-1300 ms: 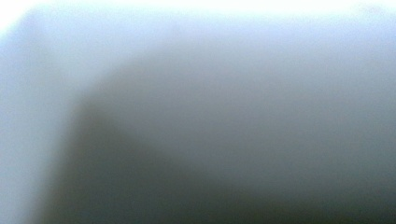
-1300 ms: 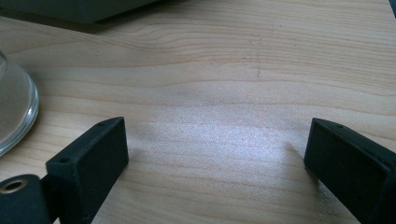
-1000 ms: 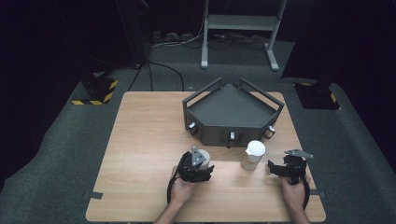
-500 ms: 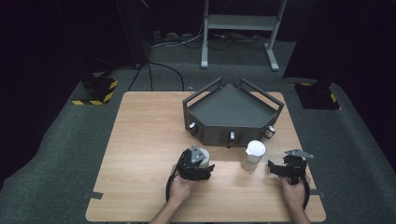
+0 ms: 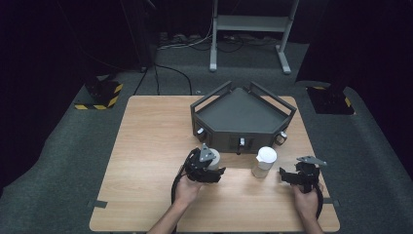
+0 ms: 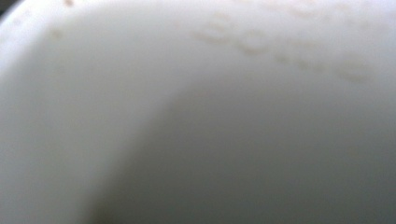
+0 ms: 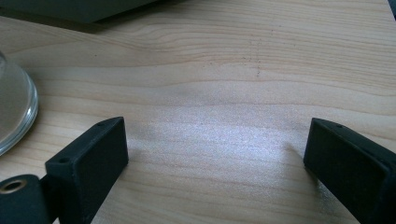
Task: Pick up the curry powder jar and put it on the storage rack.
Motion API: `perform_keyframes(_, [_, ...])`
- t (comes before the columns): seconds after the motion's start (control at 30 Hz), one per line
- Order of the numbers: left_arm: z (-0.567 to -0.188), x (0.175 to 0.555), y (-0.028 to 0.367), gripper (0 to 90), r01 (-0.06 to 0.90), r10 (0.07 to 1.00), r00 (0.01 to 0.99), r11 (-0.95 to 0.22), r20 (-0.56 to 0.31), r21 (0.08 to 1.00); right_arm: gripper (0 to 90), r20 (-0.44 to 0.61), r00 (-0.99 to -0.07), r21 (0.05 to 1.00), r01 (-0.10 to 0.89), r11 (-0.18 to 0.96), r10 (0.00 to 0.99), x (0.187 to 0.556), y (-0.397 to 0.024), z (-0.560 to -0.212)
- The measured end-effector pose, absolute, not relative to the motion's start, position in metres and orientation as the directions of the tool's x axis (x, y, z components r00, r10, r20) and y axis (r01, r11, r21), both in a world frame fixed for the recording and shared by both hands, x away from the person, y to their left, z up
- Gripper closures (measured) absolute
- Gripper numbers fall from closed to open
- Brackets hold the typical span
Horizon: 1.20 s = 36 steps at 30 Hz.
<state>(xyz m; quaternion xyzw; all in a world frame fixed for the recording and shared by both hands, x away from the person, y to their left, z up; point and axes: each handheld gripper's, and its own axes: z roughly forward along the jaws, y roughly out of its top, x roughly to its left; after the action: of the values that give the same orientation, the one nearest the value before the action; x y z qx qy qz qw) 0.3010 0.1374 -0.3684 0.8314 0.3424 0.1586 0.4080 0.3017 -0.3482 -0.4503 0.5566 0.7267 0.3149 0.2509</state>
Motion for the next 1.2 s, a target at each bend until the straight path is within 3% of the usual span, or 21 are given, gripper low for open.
perform_keyframes(1.2, [-0.271, 0.371, 0.139, 33.0, 0.427, 0.646, 0.760, -0.418, -0.067, 0.802, 5.8, -0.015, -0.256, 0.737, 0.650, 0.183, 0.967, 0.302, -0.348, -0.450])
